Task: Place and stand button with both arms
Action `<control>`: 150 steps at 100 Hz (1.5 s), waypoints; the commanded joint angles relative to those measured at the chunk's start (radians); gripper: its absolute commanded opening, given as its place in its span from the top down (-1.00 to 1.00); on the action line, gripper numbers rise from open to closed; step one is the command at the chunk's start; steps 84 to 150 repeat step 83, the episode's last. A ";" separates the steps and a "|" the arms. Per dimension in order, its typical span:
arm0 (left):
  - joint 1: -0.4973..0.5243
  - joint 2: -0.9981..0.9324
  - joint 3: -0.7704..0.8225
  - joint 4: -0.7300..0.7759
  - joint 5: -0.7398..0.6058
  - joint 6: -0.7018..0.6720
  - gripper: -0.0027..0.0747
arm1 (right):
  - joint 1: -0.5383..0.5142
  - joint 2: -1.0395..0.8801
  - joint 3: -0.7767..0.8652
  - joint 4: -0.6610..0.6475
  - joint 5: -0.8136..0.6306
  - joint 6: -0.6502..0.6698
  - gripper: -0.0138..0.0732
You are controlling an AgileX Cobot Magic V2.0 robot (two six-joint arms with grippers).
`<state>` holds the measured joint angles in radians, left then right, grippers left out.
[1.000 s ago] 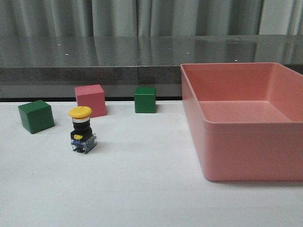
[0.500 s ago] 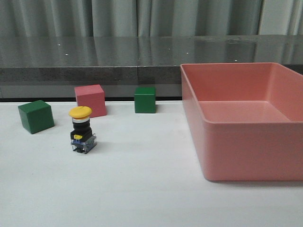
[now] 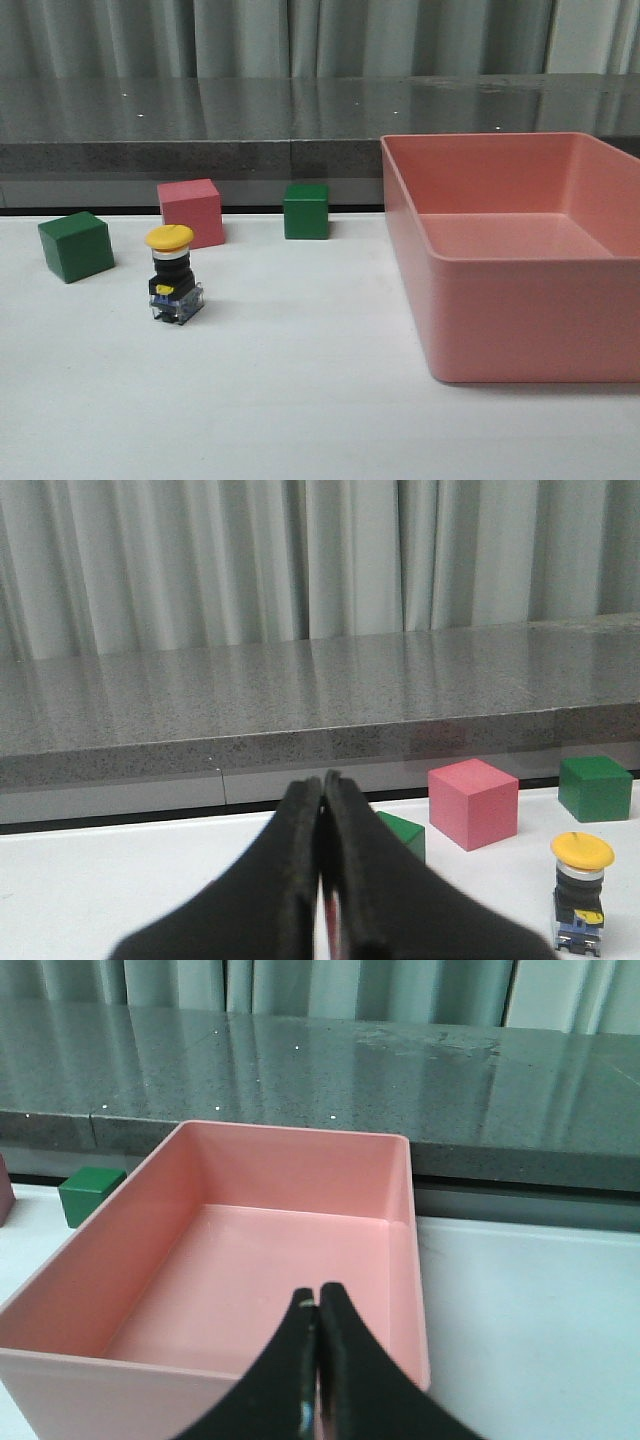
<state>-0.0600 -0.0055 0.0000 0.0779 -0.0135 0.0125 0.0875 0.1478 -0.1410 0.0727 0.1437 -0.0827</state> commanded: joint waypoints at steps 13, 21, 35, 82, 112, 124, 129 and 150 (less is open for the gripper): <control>0.004 -0.029 0.045 -0.009 -0.084 -0.013 0.98 | -0.002 -0.168 0.107 -0.027 -0.115 0.062 0.82; 0.004 -0.029 0.045 -0.009 -0.082 -0.013 0.98 | -0.002 -0.177 0.148 -0.021 -0.151 0.062 0.82; 0.004 -0.029 0.045 -0.009 -0.082 -0.013 0.98 | -0.002 -0.175 0.153 -0.015 -0.132 0.062 0.82; 0.004 -0.029 0.045 -0.009 -0.080 -0.007 0.98 | -0.002 -0.175 0.153 -0.015 -0.132 0.062 0.82; 0.004 -0.029 0.045 -0.009 -0.080 -0.007 0.98 | -0.002 -0.175 0.153 -0.015 -0.132 0.062 0.82; 0.004 -0.029 0.045 -0.009 -0.080 -0.007 0.98 | -0.002 -0.175 0.153 -0.015 -0.132 0.062 0.82; 0.004 -0.029 0.045 -0.009 -0.080 -0.007 0.98 | -0.002 -0.175 0.153 -0.015 -0.132 0.062 0.82; 0.004 -0.029 0.045 -0.009 -0.080 -0.007 0.98 | -0.002 -0.175 0.153 -0.015 -0.132 0.062 0.82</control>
